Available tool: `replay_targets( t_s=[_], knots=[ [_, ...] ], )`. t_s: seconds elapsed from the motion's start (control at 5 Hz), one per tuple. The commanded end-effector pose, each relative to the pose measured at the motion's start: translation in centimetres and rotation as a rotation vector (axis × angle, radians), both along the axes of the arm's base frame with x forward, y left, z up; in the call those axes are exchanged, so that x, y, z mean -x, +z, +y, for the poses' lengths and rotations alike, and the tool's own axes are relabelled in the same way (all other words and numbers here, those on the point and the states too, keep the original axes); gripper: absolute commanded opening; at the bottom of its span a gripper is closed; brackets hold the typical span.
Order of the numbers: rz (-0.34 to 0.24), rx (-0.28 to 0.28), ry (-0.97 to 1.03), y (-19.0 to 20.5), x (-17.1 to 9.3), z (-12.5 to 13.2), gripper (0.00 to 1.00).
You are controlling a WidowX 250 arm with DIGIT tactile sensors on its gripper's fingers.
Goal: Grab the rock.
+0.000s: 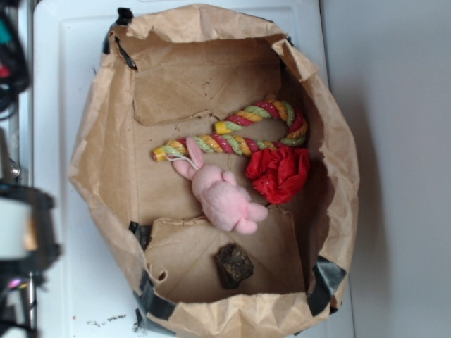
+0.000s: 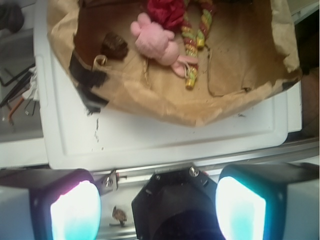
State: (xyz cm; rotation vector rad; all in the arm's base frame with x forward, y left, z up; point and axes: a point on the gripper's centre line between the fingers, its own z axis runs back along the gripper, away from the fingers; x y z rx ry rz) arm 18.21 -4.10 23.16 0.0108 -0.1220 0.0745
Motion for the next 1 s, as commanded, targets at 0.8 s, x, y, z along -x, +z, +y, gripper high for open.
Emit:
replay_targets(
  t_s=[0.8],
  knots=[
    [-0.154, -0.155, -0.545, -4.3, -11.7, 1.7, 1.0]
  ],
)
